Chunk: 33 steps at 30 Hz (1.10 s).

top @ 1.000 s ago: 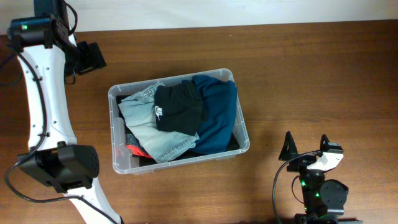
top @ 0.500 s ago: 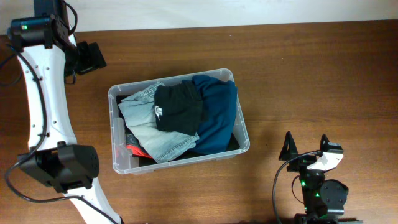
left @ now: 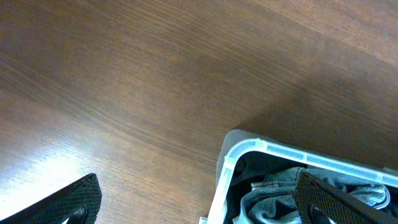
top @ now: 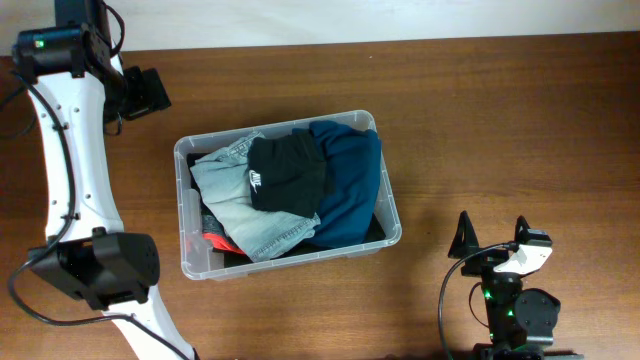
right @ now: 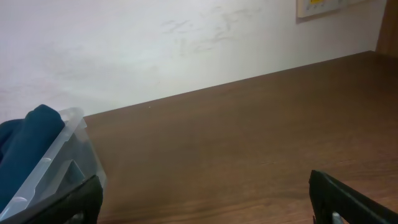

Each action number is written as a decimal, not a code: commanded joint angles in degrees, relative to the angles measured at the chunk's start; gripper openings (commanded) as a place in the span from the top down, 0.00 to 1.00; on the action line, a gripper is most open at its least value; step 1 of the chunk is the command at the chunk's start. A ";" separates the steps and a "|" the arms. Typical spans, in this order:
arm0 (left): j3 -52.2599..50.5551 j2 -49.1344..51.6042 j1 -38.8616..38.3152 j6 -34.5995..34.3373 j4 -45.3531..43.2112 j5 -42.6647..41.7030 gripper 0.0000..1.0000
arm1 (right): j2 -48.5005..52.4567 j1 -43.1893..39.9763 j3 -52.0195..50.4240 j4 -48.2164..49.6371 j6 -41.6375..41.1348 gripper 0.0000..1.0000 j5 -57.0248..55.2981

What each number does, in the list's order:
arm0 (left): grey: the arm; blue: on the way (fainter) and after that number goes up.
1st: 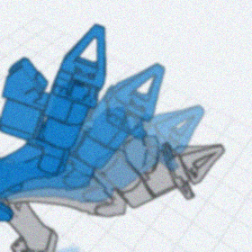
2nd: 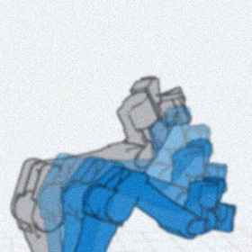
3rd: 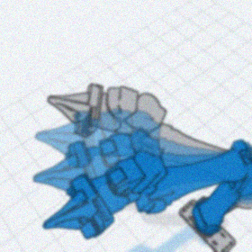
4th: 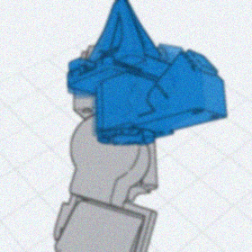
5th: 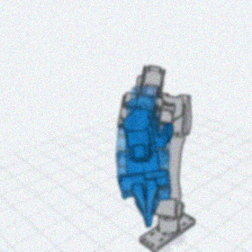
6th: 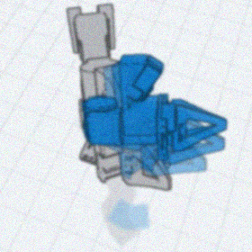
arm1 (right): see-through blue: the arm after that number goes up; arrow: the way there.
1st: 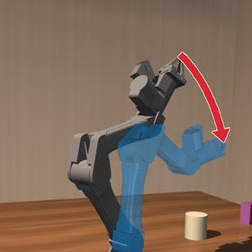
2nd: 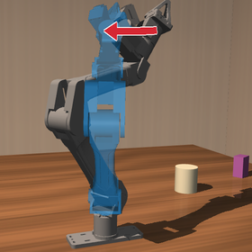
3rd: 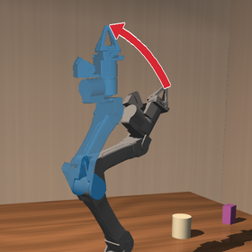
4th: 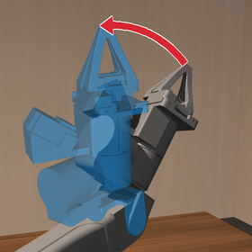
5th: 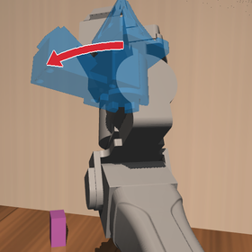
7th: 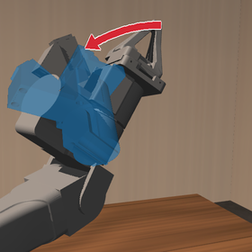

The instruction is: Pack container

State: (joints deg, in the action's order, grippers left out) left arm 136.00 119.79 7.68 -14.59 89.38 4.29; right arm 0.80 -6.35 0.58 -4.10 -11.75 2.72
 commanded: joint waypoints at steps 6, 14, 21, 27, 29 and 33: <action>-0.13 -1.86 -1.81 -0.57 1.84 -0.44 0.00 | -0.61 -0.44 -0.26 -0.20 0.39 0.02 0.52; -1.97 -9.38 -11.61 1.01 -6.45 0.76 0.01 | -0.61 -0.44 -0.26 -0.20 0.39 0.02 0.50; -21.07 -22.43 -17.33 1.20 -17.55 7.78 0.01 | -0.61 -0.44 -0.26 -0.20 0.39 0.02 0.50; -46.49 -38.62 -16.50 1.20 -28.22 7.69 0.00 | -0.61 -0.44 -0.26 -0.20 0.39 0.02 0.52; -55.21 -44.57 -16.46 1.22 -32.11 7.82 0.01 | -0.61 -0.44 -0.26 -0.20 0.39 0.02 0.50; -73.11 -58.10 -16.46 1.22 -42.69 8.66 0.01 | -0.61 -0.44 -0.26 -0.20 0.39 0.01 0.50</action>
State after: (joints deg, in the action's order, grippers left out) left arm 71.11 69.78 -8.97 -14.11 50.15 11.62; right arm 0.80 -6.35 0.58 -4.12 -11.77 2.72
